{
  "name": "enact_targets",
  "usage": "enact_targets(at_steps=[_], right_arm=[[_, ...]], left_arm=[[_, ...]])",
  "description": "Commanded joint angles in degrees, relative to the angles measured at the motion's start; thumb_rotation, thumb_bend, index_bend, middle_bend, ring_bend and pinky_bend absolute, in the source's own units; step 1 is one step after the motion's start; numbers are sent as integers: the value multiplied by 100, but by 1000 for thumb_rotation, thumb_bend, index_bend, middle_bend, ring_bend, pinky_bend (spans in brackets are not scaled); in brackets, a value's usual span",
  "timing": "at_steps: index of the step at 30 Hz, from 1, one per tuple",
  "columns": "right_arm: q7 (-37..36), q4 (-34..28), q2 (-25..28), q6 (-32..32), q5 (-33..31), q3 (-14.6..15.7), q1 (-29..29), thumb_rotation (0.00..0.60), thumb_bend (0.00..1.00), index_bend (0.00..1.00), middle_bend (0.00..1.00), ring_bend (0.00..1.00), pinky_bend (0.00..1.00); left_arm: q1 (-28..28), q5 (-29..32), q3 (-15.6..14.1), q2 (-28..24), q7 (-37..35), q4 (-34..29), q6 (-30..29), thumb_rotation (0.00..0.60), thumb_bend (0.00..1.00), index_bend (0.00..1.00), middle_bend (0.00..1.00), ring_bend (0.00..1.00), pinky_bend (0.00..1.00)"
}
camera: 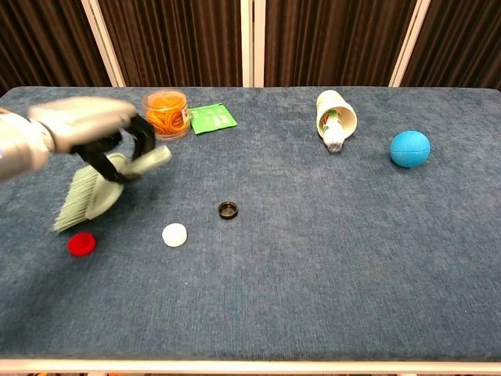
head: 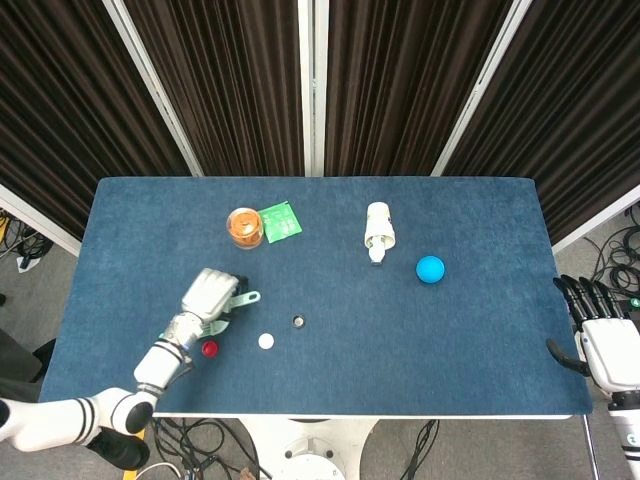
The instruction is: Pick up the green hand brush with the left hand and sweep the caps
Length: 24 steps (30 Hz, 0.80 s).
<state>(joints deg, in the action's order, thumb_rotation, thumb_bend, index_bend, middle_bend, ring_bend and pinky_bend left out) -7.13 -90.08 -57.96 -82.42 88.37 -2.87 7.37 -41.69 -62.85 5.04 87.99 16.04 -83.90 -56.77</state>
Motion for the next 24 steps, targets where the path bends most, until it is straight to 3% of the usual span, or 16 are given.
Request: enact_targets(at_steps=[1,6,10,16,24], right_arm=[[-14,20,-3,61,-46,-7,22,600,172,0,68,0,0],[14,28,-11,109,-74,-34,60,600,172,0,68,0,0],[56,10,-19,159,-81,-53,103,600,175,0,68,0,0],[153,-70,9,217,-104,-84,158,600,173,0,68,0,0],[337,-248,91,265,-92,-80,195,600,173,0,68,0,0]], left_arm=[[429,-189,307,-600,-1031,-372,-215,600,458,558,605,857,1000],[828,-337,404,-960,-1778,-590,-592,600,460,565,610,856,1000],[1196,-471,302,-955,-1969,-737,-1048,600,471,568,613,857,1000],[1603,-835,-65,-588,-1968,-687,-1466,600,471,568,613,855,1000],[1891,-1455,-468,166,-2093,-10,-1675,600,471,568,613,854,1000]])
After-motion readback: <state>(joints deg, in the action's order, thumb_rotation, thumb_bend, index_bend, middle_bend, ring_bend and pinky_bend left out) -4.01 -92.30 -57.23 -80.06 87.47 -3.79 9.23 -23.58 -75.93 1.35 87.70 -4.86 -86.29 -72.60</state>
